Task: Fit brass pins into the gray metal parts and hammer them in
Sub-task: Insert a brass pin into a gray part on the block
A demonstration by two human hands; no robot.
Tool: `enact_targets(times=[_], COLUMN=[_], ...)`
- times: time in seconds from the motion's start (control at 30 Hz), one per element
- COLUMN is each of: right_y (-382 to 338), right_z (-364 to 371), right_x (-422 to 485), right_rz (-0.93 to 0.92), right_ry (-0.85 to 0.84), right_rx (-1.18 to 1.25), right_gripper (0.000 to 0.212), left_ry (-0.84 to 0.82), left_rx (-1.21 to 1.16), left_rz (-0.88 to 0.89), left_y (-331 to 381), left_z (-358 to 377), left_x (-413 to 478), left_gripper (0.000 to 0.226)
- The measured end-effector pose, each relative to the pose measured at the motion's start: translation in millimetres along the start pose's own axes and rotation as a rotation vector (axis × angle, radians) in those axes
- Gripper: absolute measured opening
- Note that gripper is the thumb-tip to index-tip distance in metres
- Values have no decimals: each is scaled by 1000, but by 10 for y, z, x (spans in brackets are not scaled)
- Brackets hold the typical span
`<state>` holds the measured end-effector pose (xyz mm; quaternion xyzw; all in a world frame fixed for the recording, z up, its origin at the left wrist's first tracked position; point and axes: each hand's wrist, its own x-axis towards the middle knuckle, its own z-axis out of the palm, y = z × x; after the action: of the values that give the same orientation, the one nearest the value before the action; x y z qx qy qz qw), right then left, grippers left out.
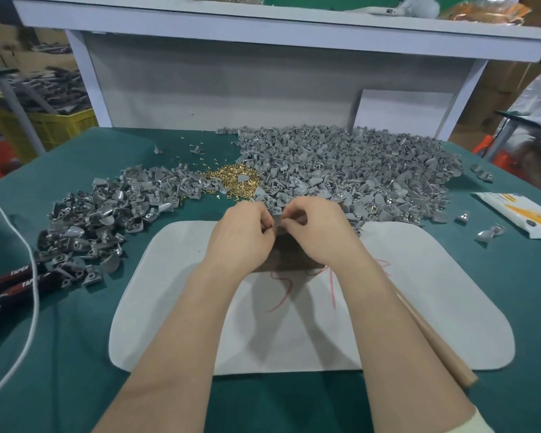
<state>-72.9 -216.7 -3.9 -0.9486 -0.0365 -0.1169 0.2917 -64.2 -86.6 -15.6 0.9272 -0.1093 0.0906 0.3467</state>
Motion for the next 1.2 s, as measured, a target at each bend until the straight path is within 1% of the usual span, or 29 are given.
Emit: enact_targets(times=[0.13,0.27,0.37,0.57,0.67,0.73,0.87,1.1,1.2], right_y=[-38,-96,-121,-143,-183,-225,-283,-290,-212], right_z=[15,64,97,59,68,83,53,73,73], right_x=[11,3,-2,-7,1,10,9,20,24], right_rz=[-49,-122,-150,-91,-80,-121,-202,-195,-147], right_ry=[-27,-6,3,-11,-31,-37,-31,-27,-19], right_rx=[-123,-292,-373,-349,-413,-476,-538,-522,-442], right_gripper=[9,10,14,14,19,25,28,29,22], left_ry=[-11,-21,-29,-27,-29,-24,-27,-22,-21], left_rx=[-2,15,31,12,29,59,112,100,73], left_rz=[-7,-5,5,-3,5,18,32,37,31], left_y=[13,25,25,30,38,49,68,73,60], left_z=[-2,-12,-21,-13,-12,-12,-11,-19,-19], left_x=[9,6,4,-1,-2,-3,0,2,-6], left_gripper=[13,4,9,9,8,5,10,9,8])
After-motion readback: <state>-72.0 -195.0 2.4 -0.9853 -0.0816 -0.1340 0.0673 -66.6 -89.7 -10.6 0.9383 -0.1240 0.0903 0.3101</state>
